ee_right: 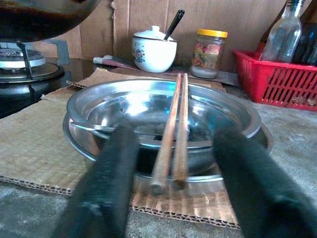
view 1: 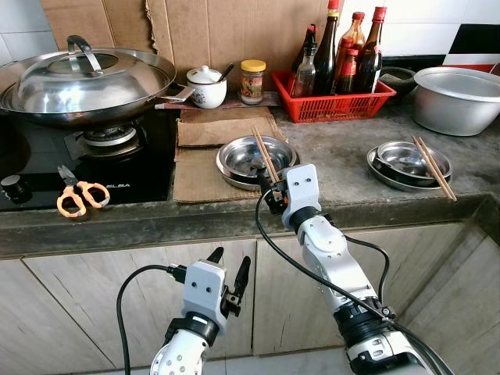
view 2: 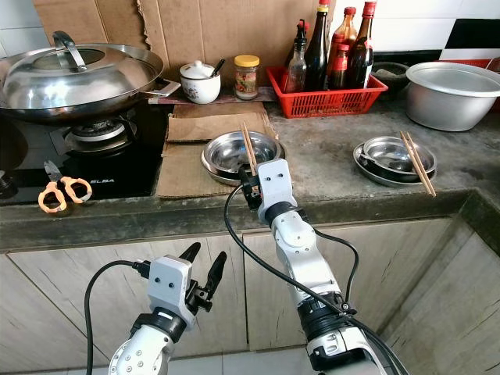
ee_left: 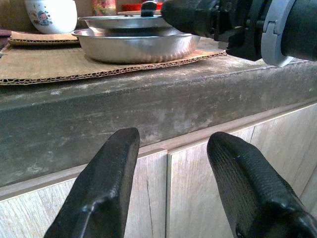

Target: Kitchen organization

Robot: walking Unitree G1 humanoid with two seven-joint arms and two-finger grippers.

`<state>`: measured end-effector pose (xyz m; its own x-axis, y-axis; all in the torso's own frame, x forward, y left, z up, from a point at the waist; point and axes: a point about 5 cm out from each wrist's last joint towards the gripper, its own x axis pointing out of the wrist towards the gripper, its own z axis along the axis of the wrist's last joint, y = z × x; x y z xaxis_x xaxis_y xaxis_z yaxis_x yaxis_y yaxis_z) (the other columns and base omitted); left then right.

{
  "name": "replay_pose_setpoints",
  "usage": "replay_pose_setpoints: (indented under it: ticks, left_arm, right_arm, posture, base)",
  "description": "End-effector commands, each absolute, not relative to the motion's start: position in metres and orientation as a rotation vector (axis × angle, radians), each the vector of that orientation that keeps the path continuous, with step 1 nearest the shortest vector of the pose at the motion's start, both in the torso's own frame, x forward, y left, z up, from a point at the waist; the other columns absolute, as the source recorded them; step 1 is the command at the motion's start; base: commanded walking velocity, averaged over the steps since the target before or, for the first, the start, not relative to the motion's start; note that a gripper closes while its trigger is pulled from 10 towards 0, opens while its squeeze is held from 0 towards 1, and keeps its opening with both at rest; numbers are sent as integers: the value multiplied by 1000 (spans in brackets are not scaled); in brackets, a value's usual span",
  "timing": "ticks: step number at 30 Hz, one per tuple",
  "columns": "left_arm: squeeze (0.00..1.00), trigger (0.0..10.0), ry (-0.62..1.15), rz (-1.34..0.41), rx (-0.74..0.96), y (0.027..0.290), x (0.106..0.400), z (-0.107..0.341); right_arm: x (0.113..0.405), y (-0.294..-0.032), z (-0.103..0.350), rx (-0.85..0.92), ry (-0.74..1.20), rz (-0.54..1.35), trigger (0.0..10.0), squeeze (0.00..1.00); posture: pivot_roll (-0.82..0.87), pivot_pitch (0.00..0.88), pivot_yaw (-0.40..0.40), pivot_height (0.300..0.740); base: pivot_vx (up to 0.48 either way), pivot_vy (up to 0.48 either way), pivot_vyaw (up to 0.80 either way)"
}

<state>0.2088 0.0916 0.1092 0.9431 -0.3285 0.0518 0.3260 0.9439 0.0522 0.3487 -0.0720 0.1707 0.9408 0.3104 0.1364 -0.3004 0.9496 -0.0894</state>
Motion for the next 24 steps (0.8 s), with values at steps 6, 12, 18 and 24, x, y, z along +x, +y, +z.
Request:
replay_pose_setpoints:
  ticks: [6,12,18,24]
  left_arm:
    - [0,10000,-60,-335,50,90,210,108]
    - [0,10000,-62,-339,53,90,210,108]
    - [0,10000,-58,-335,55,91,211,107]
    - [0,10000,-55,-319,56,92,212,107]
  right_arm:
    - [351,-72,175,-61,-160,314,0,0]
    - [351,-75,177,-58,-169,298,0,0]
    - [346,-74,180,1,-191,295,0,0]
    - [330,-78,199,98,-304,283,0,0]
  posture:
    - [131,0,-45,740]
    - [131,0,-44,740]
    - [132,0,-44,740]
    - [132,0,-42,740]
  base:
    - [0,0,0]
    - [0,0,0]
    - [0,0,0]
    - [0,0,0]
